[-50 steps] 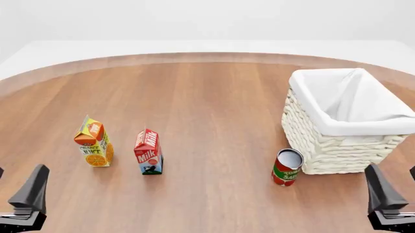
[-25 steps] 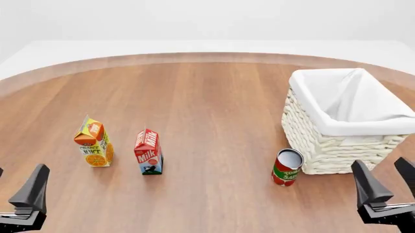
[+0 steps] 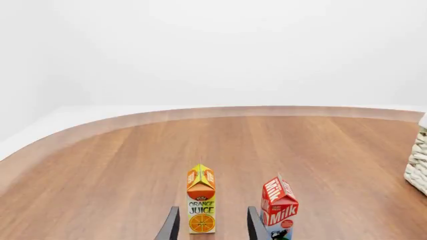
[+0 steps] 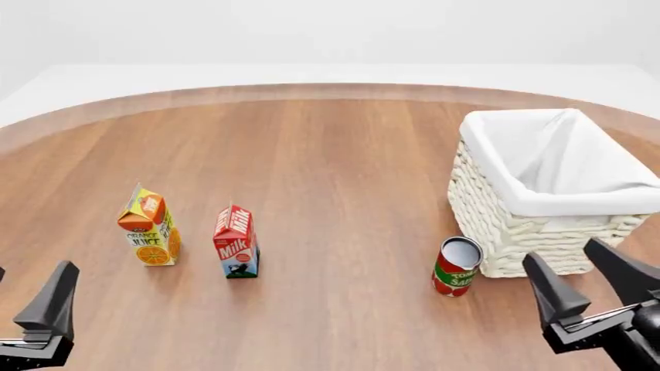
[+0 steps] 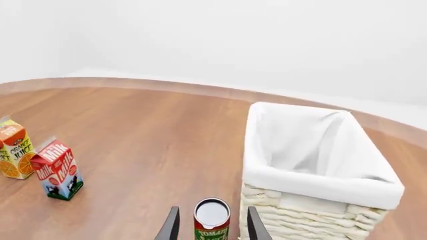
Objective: Pick the milk and place it in the basket.
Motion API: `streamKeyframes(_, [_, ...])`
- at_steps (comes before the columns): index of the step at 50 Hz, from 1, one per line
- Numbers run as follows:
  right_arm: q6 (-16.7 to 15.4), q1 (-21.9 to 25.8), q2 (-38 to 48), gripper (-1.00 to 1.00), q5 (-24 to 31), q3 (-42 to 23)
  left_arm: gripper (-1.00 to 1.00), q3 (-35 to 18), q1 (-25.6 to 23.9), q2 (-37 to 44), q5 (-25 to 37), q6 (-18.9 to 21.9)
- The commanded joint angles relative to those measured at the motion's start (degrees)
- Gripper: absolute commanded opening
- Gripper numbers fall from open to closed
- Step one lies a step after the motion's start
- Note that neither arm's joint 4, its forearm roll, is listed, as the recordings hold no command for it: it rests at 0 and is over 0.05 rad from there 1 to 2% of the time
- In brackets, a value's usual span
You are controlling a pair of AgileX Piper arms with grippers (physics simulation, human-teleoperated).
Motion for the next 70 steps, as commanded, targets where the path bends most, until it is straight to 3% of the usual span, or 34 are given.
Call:
streamKeyframes(1, [-0.87, 4.25, 4.18, 1.00, -1.96, -0.60, 1.00, 0.00, 0.00, 0.00, 0.00, 0.00])
streamKeyframes(8, [-1.27, 7.65, 6.96, 1.00, -2.44, -1.64, 1.00, 0.00, 0.00, 0.00, 0.00, 0.00])
streamKeyframes(13, [-2.53, 9.46, 5.84, 1.00, 0.78, -4.44, 1.00, 0.00, 0.00, 0.00, 0.00, 0.00])
streamKeyframes(19, [-3.16, 12.19, 10.16, 1.00, -1.04, -6.06, 1.00, 0.00, 0.00, 0.00, 0.00, 0.00])
streamKeyframes(42, [-5.92, 16.10, 19.09, 1.00, 3.16, -16.16, 1.00, 0.00, 0.00, 0.00, 0.00, 0.00])
streamKeyframes(59, [-3.34, 20.19, 30.94, 1.00, 6.13, -24.36, 1.00, 0.00, 0.00, 0.00, 0.00, 0.00])
streamKeyframes(70, [-4.46, 21.03, 35.48, 1.00, 11.62, -30.97, 1.00, 0.00, 0.00, 0.00, 0.00, 0.00])
